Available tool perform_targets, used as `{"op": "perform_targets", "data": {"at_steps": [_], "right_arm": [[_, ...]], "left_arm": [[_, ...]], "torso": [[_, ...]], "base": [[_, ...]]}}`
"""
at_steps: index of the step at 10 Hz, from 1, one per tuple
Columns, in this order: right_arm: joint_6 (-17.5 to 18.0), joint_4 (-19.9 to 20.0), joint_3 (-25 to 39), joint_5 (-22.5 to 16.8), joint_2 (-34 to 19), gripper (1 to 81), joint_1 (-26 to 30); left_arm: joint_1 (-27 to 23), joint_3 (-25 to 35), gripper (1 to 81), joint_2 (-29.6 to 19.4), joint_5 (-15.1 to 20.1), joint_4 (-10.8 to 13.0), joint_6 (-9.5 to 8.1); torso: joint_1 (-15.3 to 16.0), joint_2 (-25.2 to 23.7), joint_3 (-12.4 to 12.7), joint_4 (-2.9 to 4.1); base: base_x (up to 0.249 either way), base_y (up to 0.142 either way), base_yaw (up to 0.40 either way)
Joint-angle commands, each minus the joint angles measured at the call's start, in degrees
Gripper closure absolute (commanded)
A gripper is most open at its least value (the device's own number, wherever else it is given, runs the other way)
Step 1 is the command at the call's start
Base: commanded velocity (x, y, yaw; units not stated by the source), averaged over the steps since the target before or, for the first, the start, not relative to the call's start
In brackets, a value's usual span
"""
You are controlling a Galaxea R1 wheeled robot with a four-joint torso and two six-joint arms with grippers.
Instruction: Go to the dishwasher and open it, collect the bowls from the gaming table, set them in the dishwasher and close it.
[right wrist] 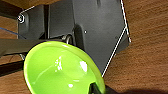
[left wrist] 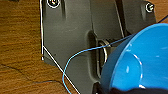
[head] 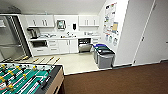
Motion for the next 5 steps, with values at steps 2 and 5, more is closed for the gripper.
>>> {"op": "perform_targets", "data": {"at_steps": [2, 5], "right_arm": [[-0.1, -0.6, 0.1, -3.3, -0.6, 81.1, 2.2], [-0.1, -0.8, 0.0, -3.3, -0.5, 81.1, 2.2]], "left_arm": [[-2.5, 1.3, 81.1, 1.0, 5.1, 0.3, -0.04], [-2.5, 1.3, 81.1, 1.0, 5.1, 0.3, -0.04]], "torso": [[0.0, 0.0, 0.0, 0.00], [0.0, 0.0, 0.0, 0.00]], "base": [[0.190, 0.000, 0.000], [0.190, 0.000, 0.000]]}}
